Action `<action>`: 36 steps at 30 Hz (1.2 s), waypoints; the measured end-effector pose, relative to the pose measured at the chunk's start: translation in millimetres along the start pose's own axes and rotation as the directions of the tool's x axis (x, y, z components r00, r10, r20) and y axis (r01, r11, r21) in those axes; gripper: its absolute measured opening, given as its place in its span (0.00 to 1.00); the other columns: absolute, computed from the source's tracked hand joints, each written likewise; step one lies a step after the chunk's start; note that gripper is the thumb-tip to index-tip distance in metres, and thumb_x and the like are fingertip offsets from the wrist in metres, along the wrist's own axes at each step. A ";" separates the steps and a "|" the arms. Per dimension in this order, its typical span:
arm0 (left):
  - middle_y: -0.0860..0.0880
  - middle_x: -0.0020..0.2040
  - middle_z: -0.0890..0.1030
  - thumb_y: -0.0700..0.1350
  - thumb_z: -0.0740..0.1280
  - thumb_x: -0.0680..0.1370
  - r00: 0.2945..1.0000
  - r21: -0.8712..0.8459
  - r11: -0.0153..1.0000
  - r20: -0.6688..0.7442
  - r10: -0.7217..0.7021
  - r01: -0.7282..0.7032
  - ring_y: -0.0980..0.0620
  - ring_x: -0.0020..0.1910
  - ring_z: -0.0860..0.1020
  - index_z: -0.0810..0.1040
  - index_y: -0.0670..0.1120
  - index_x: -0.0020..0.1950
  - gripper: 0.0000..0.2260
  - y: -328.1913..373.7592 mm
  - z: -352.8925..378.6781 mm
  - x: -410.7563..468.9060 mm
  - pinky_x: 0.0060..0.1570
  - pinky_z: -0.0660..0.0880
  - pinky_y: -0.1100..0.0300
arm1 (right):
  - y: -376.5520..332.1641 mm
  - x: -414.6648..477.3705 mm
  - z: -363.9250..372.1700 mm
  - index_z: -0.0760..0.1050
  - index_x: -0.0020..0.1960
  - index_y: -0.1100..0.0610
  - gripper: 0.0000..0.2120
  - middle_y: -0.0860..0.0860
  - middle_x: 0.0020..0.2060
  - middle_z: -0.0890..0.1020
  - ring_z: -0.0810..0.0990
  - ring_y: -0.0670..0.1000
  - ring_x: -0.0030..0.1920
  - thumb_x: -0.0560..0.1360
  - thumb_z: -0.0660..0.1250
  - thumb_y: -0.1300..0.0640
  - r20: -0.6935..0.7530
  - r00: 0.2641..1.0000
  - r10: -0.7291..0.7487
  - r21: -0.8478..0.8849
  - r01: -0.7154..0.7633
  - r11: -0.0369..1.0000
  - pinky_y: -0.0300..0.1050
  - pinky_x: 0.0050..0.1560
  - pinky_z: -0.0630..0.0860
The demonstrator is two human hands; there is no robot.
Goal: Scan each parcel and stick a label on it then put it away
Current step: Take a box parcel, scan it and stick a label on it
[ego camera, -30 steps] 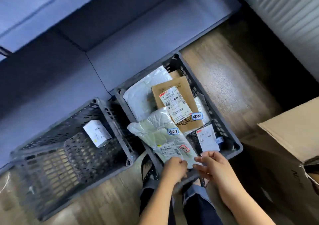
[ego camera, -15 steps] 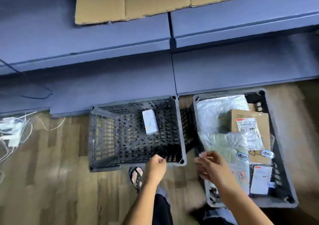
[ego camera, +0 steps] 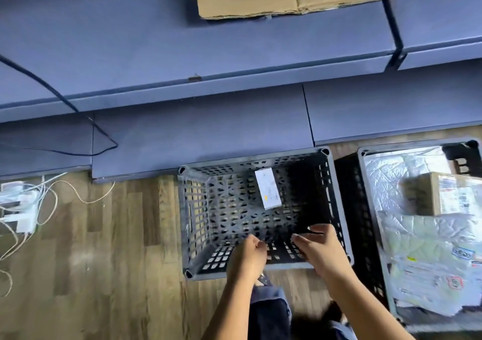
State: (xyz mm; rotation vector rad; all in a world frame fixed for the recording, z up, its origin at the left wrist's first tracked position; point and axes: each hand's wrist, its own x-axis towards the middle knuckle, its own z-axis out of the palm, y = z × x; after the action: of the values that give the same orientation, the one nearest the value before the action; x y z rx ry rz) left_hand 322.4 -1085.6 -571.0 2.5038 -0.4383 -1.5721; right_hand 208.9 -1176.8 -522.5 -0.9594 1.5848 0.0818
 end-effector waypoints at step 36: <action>0.53 0.43 0.80 0.42 0.60 0.79 0.999 -0.413 0.909 -0.032 0.043 -0.053 0.54 0.39 0.79 0.73 0.57 0.42 0.11 -84.0 67.1 151.8 0.43 0.76 0.57 | 68.2 248.0 109.8 0.35 0.73 0.56 0.55 0.58 0.61 0.72 0.77 0.53 0.54 0.66 0.73 0.73 0.289 0.949 -0.128 -0.194 0.189 0.963 0.32 0.37 0.74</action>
State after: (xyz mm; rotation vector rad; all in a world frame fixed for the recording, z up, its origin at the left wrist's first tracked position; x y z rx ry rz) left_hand 337.7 -1053.7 -753.6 2.1663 -0.1392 -1.4376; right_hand 269.8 -1202.1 -794.3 -1.1914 1.2549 0.2712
